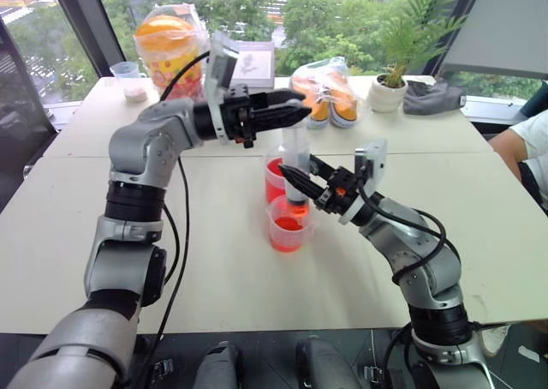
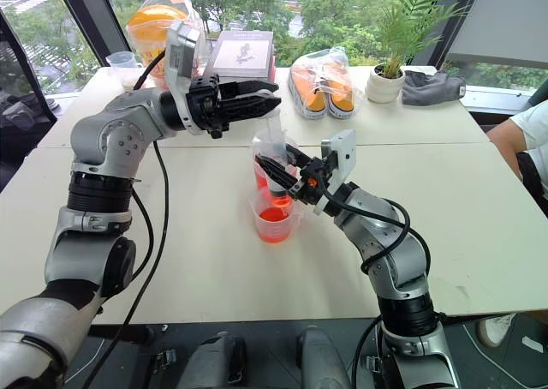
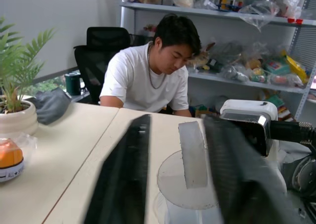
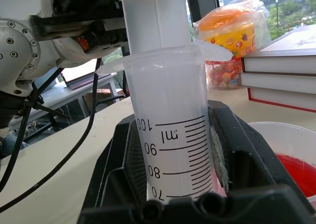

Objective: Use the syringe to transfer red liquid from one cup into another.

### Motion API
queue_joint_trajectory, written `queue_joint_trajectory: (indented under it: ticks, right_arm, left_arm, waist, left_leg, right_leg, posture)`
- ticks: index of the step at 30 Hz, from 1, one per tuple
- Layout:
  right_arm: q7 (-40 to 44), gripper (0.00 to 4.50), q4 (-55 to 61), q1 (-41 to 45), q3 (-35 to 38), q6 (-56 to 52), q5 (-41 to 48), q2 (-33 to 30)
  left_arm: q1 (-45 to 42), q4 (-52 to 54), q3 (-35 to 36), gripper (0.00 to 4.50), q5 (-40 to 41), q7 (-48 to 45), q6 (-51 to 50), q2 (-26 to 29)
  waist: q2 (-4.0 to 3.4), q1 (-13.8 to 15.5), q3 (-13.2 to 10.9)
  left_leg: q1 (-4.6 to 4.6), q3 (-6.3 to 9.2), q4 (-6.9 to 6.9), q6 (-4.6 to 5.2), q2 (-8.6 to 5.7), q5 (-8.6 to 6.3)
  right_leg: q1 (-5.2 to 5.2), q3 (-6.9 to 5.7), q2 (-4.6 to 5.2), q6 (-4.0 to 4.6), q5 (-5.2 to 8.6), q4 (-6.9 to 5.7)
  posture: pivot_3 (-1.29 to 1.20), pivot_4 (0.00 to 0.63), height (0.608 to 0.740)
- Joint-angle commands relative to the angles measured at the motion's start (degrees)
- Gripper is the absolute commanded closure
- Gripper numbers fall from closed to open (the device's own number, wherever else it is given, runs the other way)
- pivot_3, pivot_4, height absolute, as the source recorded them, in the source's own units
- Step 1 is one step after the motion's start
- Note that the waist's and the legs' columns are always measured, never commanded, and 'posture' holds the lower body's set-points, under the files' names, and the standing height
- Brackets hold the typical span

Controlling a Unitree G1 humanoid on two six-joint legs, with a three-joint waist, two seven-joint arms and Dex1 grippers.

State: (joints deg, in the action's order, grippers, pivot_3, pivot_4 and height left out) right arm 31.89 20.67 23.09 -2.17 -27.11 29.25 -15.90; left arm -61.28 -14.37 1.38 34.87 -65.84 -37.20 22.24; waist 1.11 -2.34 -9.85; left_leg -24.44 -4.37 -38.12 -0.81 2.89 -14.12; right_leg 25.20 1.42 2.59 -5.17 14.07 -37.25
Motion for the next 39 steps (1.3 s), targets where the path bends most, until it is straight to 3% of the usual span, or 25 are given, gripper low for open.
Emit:
queue_joint_trajectory:
  ticks: [1, 19, 35, 39]
  right_arm:
    - [0.37, 3.12, 1.81, 1.4, -0.24, 1.02, 0.03, 0.03]
    - [-0.91, 3.12, 6.18, 10.38, 3.88, -6.08, 7.14, -1.26]
    - [-2.06, 3.12, 7.67, 10.64, 6.4, -9.71, 12.53, -4.26]
    - [-2.54, 3.12, 7.74, 8.75, 5.3, -10.84, 13.32, -4.26]
  left_arm:
    - [-1.43, 1.77, 0.64, 4.47, 0.48, 0.11, 0.49, 0.32]
    - [5.99, 9.66, -3.67, 4.47, 0.99, -2.63, -2.92, 2.7]
    - [8.06, 12.46, -2.17, 4.47, 3.39, 0.76, -6.02, 3.04]
    - [5.76, 10.3, 1.13, 2.78, 4.35, 2.86, -6.41, 3.85]
  waist:
    - [0.0, 0.08, 0.0]
    - [0.0, 0.15, 0.0]
    - [0.0, 0.12, 0.0]
    - [0.0, 0.15, 0.0]
  left_leg:
    - [0.0, -0.01, -0.01, 0.0, -0.01, 0.0]
    - [0.0, -0.01, -0.02, 0.0, 0.0, 0.0]
    - [0.0, 0.0, -0.02, 0.0, 0.0, 0.0]
    - [0.0, 0.0, -0.02, 0.0, 0.0, 0.0]
  right_leg:
    - [0.0, 0.0, 0.01, 0.0, 0.0, 0.0]
    - [-0.01, 0.01, 0.02, 0.0, 0.0, 0.0]
    - [-0.01, 0.02, 0.02, 0.0, 0.0, 0.0]
    - [-0.01, 0.01, 0.02, 0.0, 0.0, 0.0]
  posture:
    - [0.0, 0.15, 0.74]
    - [0.0, 0.15, 0.74]
    - [0.0, 0.15, 0.74]
    - [0.0, 0.15, 0.74]
